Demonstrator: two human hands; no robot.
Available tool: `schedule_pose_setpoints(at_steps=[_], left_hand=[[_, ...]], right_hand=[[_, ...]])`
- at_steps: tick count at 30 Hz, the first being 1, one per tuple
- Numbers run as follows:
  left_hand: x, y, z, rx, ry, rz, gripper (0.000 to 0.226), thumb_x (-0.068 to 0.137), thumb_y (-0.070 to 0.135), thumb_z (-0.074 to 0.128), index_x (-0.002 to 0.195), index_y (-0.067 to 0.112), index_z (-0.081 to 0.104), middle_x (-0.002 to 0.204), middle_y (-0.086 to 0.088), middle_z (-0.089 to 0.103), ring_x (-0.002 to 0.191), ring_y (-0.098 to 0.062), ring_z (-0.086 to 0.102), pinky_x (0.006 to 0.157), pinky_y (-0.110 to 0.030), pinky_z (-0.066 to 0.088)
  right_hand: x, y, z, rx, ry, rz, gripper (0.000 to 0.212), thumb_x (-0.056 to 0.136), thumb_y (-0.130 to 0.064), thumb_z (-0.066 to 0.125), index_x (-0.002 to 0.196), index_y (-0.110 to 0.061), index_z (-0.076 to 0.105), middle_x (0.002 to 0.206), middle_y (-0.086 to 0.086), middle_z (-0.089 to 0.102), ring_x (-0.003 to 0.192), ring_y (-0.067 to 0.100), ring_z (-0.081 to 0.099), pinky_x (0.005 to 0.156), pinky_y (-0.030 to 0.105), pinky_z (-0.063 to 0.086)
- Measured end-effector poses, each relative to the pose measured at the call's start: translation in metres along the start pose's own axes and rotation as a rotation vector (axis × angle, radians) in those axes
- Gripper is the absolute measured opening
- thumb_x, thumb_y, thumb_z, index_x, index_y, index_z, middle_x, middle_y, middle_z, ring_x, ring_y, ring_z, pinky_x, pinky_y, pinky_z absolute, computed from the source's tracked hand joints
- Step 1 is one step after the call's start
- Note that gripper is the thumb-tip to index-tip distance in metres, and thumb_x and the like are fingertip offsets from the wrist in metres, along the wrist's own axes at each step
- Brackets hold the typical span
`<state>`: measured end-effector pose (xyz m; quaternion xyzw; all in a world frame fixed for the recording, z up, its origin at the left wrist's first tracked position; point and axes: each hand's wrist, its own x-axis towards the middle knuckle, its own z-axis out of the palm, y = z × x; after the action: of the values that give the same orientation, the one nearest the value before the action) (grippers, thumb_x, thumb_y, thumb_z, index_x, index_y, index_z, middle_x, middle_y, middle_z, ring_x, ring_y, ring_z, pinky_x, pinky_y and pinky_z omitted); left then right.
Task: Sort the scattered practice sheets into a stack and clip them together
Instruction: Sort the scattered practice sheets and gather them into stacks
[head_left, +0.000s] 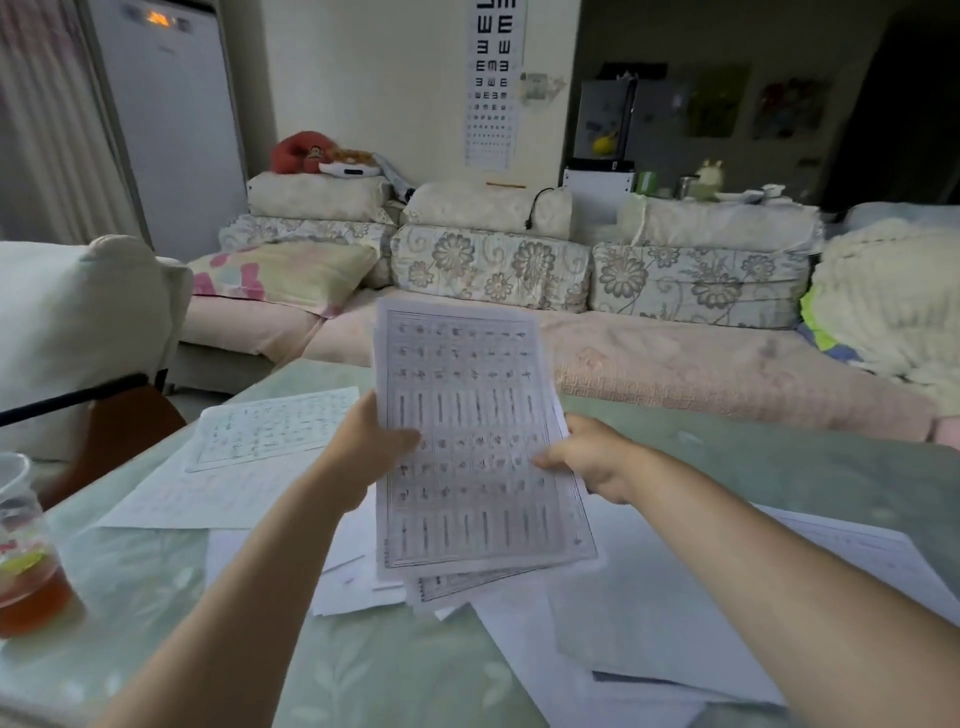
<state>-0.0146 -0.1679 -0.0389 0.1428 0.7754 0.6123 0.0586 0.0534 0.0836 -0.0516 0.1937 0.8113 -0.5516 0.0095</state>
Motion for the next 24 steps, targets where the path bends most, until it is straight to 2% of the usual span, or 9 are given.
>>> schedule_pose_setpoints(at_steps=[2, 4, 6, 8, 11, 15, 19, 21, 24], left_hand=[[-0.007, -0.001, 0.022, -0.033, 0.006, -0.003, 0.036, 0.084, -0.001, 0.067, 0.116, 0.014, 0.059, 0.105, -0.001, 0.069, 0.096, -0.022, 0.066, 0.088, -0.044, 0.054], [-0.015, 0.008, 0.045, -0.122, 0.019, 0.033, 0.034, 0.085, 0.001, 0.068, 0.114, 0.018, 0.063, 0.101, 0.002, 0.071, 0.092, -0.018, 0.068, 0.083, -0.04, 0.056], [-0.022, 0.022, 0.067, -0.172, 0.045, 0.117, 0.033, 0.087, 0.005, 0.067, 0.116, 0.021, 0.063, 0.1, 0.006, 0.071, 0.091, -0.014, 0.068, 0.073, -0.029, 0.054], [-0.031, 0.033, 0.088, -0.193, 0.073, 0.208, 0.032, 0.088, 0.011, 0.067, 0.117, 0.024, 0.062, 0.101, 0.008, 0.071, 0.092, -0.011, 0.068, 0.074, -0.027, 0.053], [-0.047, 0.036, 0.118, -0.232, 0.044, 0.274, 0.032, 0.09, 0.017, 0.066, 0.119, 0.025, 0.057, 0.103, 0.009, 0.07, 0.091, -0.006, 0.068, 0.074, -0.029, 0.056], [-0.062, 0.024, 0.147, -0.129, 0.034, 0.285, 0.032, 0.092, 0.022, 0.064, 0.119, 0.024, 0.046, 0.103, 0.014, 0.062, 0.091, 0.001, 0.062, 0.071, -0.025, 0.054], [-0.059, 0.02, 0.157, -0.086, 0.051, 0.228, 0.023, 0.096, 0.024, 0.056, 0.114, 0.024, 0.042, 0.101, 0.014, 0.059, 0.092, -0.007, 0.062, 0.076, -0.037, 0.055], [-0.059, 0.023, 0.163, -0.115, 0.023, 0.217, 0.018, 0.099, 0.019, 0.051, 0.115, 0.022, 0.043, 0.102, 0.014, 0.059, 0.091, -0.005, 0.06, 0.077, -0.036, 0.054], [-0.058, 0.037, 0.166, -0.155, -0.006, 0.182, 0.019, 0.097, 0.01, 0.045, 0.113, 0.019, 0.048, 0.099, 0.004, 0.062, 0.085, -0.015, 0.062, 0.069, -0.036, 0.053]], right_hand=[[-0.015, 0.015, -0.016, 0.03, 0.117, -0.034, 0.053, 0.079, -0.007, 0.075, 0.127, -0.02, 0.056, 0.114, 0.001, 0.07, 0.102, 0.019, 0.068, 0.082, 0.033, 0.054], [-0.037, 0.026, -0.031, 0.067, 0.225, -0.119, 0.043, 0.084, -0.002, 0.072, 0.121, -0.02, 0.059, 0.111, -0.004, 0.069, 0.101, 0.016, 0.065, 0.075, 0.029, 0.051], [-0.058, 0.032, -0.045, 0.097, 0.347, -0.234, 0.037, 0.086, -0.001, 0.069, 0.118, -0.02, 0.063, 0.109, -0.007, 0.07, 0.102, 0.015, 0.066, 0.08, 0.028, 0.051], [-0.077, 0.036, -0.058, 0.121, 0.437, -0.324, 0.03, 0.087, -0.004, 0.067, 0.112, -0.021, 0.065, 0.105, -0.008, 0.071, 0.099, 0.012, 0.067, 0.081, 0.027, 0.052], [-0.092, 0.047, -0.071, 0.155, 0.419, -0.359, 0.03, 0.088, -0.009, 0.067, 0.11, -0.029, 0.064, 0.105, -0.011, 0.072, 0.099, 0.007, 0.067, 0.085, 0.026, 0.052], [-0.1, 0.069, -0.079, 0.132, 0.401, -0.269, 0.041, 0.084, -0.023, 0.07, 0.122, -0.029, 0.055, 0.115, -0.01, 0.068, 0.109, 0.013, 0.064, 0.097, 0.038, 0.05], [-0.099, 0.082, -0.078, 0.105, 0.42, -0.225, 0.036, 0.083, -0.024, 0.064, 0.116, -0.032, 0.051, 0.115, -0.009, 0.066, 0.109, 0.015, 0.062, 0.1, 0.043, 0.049], [-0.095, 0.085, -0.076, 0.043, 0.4, -0.209, 0.034, 0.088, -0.017, 0.059, 0.119, -0.027, 0.051, 0.115, -0.009, 0.065, 0.11, 0.015, 0.061, 0.097, 0.038, 0.048], [-0.089, 0.078, -0.085, 0.01, 0.442, -0.186, 0.029, 0.092, -0.005, 0.05, 0.116, -0.022, 0.05, 0.108, -0.004, 0.063, 0.098, 0.015, 0.06, 0.08, 0.033, 0.048]])
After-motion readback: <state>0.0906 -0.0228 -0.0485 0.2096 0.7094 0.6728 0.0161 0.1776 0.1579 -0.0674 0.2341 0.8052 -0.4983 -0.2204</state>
